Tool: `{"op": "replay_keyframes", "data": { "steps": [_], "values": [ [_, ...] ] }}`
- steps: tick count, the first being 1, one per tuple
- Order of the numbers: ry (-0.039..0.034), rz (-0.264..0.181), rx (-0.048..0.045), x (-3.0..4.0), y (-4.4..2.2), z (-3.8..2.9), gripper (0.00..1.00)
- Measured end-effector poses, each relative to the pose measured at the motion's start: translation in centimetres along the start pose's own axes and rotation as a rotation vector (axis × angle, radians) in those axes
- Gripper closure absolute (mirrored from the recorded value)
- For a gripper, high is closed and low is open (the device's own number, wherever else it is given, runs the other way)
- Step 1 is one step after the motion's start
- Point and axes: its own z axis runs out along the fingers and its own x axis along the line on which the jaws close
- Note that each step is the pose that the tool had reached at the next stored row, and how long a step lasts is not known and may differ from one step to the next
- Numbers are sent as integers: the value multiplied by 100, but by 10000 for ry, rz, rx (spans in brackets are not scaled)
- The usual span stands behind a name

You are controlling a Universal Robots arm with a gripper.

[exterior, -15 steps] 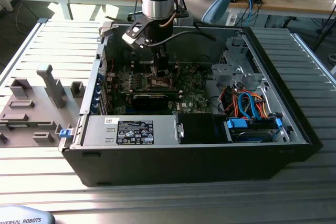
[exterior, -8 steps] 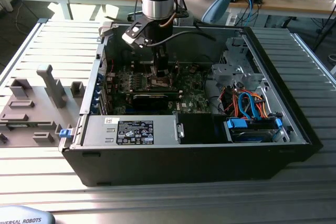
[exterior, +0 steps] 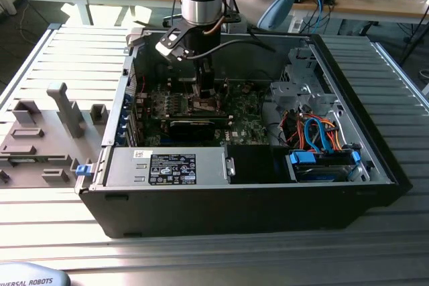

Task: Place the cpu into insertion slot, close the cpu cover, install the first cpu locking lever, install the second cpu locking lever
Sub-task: 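Place the cpu into insertion slot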

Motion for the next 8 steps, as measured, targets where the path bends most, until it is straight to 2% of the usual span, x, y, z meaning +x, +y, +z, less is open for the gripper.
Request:
{"op": "replay_keyframes", "data": {
  "steps": [8],
  "values": [
    [-5, 102, 7, 0, 0, 0, 46]
  ]
}}
